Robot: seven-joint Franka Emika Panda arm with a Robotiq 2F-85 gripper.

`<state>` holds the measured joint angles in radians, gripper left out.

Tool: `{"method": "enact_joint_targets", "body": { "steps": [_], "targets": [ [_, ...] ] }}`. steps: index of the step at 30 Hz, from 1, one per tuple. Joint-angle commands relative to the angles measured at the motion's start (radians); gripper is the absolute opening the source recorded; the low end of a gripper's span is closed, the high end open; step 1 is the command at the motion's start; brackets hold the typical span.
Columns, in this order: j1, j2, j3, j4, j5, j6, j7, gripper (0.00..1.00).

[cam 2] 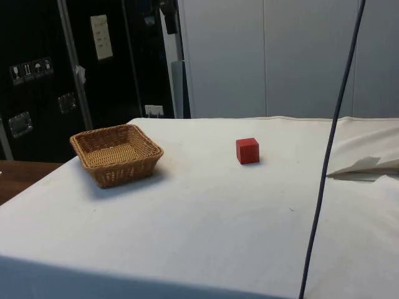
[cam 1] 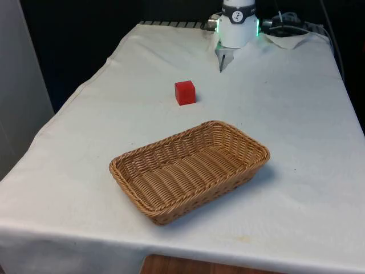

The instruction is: Pick up the cube and place it into the basket.

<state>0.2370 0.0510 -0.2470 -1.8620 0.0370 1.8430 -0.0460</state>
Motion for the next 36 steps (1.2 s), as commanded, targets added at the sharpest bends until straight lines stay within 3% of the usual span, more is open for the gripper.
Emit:
{"method": "enact_joint_targets", "body": {
  "steps": [1, 17, 27, 28, 29, 36],
  "targets": [
    [0.000, 0.000, 0.000, 0.000, -0.001, 0.000, 0.000, 1.00],
    [0.002, -0.018, 0.008, -0.020, -0.075, 0.003, 0.026, 1.00],
    [0.001, -0.057, 0.012, -0.073, -0.084, 0.036, 0.028, 1.00],
    [0.000, -0.042, 0.011, -0.055, -0.076, 0.013, 0.020, 1.00],
    [0.001, -0.062, 0.013, -0.081, -0.085, 0.043, 0.028, 1.00],
    [0.001, -0.109, 0.014, -0.152, -0.086, 0.098, 0.030, 1.00]
  ]
}}
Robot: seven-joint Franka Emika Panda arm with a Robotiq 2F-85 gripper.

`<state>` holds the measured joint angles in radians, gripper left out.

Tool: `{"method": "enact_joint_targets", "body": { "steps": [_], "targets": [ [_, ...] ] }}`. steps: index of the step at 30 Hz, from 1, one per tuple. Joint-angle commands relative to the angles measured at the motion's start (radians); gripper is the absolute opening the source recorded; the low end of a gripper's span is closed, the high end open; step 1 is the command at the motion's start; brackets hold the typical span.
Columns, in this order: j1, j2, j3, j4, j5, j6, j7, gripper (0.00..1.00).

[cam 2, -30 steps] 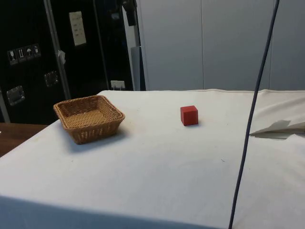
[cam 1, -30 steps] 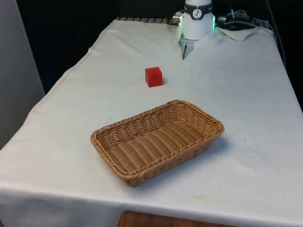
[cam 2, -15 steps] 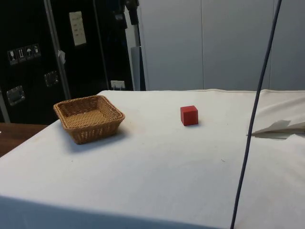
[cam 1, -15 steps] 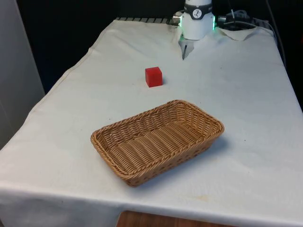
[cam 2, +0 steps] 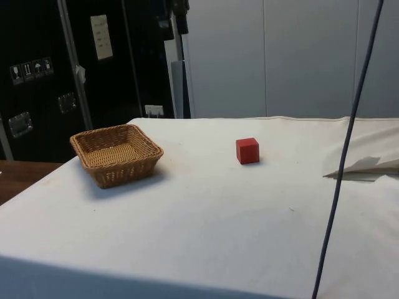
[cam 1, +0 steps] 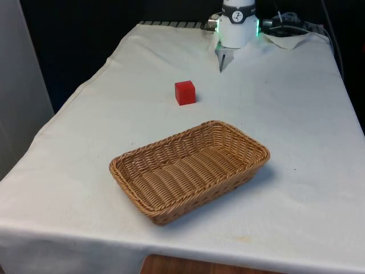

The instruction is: Pick up the cube and place it into the basket.

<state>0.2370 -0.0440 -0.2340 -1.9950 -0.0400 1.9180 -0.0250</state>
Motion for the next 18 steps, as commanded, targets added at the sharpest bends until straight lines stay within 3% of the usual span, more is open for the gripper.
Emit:
{"method": "enact_joint_targets", "body": {
  "steps": [1, 6, 18],
  "targets": [
    [0.000, -0.005, 0.000, -0.008, 0.000, 0.007, 0.000, 1.00],
    [0.000, -0.041, 0.002, -0.058, -0.009, 0.054, 0.009, 1.00],
    [0.000, -0.081, 0.002, -0.116, -0.008, 0.099, 0.006, 1.00]
  ]
}}
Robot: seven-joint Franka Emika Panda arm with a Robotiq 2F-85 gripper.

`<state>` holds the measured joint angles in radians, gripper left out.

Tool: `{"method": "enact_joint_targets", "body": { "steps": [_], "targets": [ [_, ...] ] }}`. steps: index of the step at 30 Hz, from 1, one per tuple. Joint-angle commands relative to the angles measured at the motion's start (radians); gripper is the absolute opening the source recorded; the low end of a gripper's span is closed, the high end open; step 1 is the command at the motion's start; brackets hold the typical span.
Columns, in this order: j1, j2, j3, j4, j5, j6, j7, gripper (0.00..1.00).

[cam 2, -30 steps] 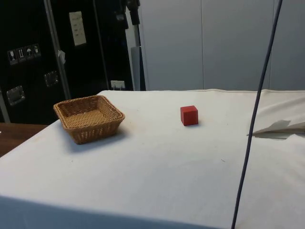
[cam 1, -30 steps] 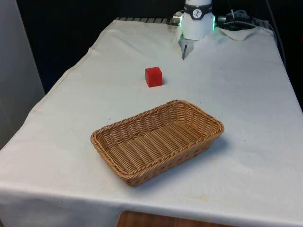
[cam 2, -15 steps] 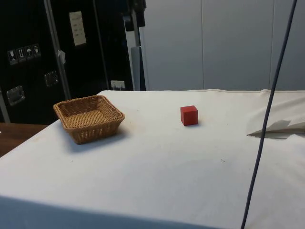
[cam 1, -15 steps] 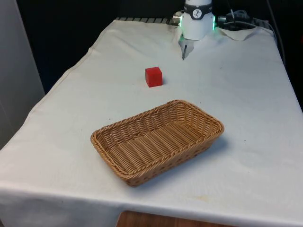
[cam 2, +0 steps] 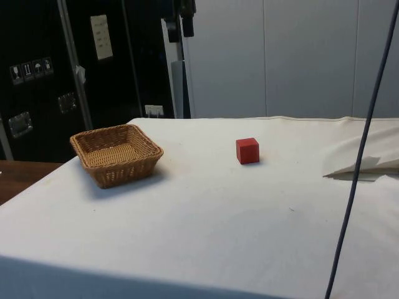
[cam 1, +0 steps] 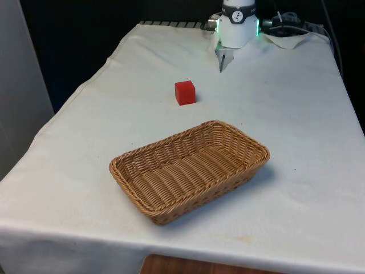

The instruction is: Pick up the cube and place it into the basket.

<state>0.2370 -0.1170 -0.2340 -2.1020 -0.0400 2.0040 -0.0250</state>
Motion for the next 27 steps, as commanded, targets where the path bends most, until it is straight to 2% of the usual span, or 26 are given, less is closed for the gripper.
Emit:
{"method": "enact_joint_targets", "body": {
  "steps": [1, 8, 9, 10, 17, 18, 20, 27],
  "targets": [
    [0.000, -0.012, 0.002, -0.015, -0.008, 0.017, 0.006, 1.00],
    [0.000, -0.037, 0.002, -0.052, -0.005, 0.050, 0.002, 1.00],
    [0.000, -0.028, 0.000, -0.041, 0.000, 0.035, -0.001, 1.00],
    [0.000, -0.041, 0.002, -0.057, -0.005, 0.054, 0.001, 1.00],
    [0.000, -0.063, 0.001, -0.090, -0.003, 0.080, -0.017, 1.00],
    [0.000, -0.054, 0.001, -0.080, 0.000, 0.066, -0.017, 1.00],
    [0.000, -0.067, 0.001, -0.097, -0.002, 0.086, -0.024, 1.00],
    [0.000, -0.062, 0.001, -0.091, 0.000, 0.078, -0.027, 1.00]
  ]
}}
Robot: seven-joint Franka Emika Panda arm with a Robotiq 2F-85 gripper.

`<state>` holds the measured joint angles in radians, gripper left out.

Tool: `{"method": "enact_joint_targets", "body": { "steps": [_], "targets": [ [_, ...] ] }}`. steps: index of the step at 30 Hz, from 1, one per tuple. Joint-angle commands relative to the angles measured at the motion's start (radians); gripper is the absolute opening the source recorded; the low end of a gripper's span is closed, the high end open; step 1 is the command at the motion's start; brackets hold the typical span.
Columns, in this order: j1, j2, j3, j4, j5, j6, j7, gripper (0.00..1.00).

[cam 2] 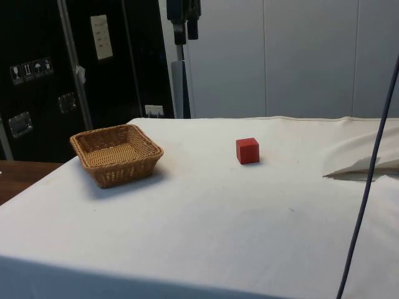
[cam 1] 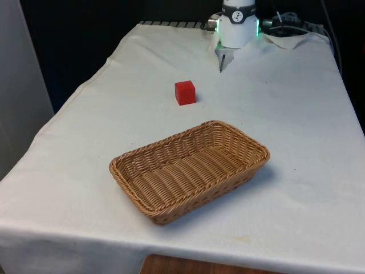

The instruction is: Pick up the cube and place it into the basket.

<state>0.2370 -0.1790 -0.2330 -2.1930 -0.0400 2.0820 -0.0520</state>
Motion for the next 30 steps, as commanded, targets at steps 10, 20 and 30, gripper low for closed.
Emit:
{"method": "enact_joint_targets", "body": {
  "steps": [10, 20, 30],
  "targets": [
    [0.001, 0.003, -0.001, -0.006, 0.000, 0.006, -0.035, 1.00],
    [0.001, 0.005, -0.001, -0.019, 0.001, 0.009, -0.115, 1.00],
    [0.001, 0.002, -0.001, -0.036, 0.000, 0.009, -0.190, 1.00]
  ]
}}
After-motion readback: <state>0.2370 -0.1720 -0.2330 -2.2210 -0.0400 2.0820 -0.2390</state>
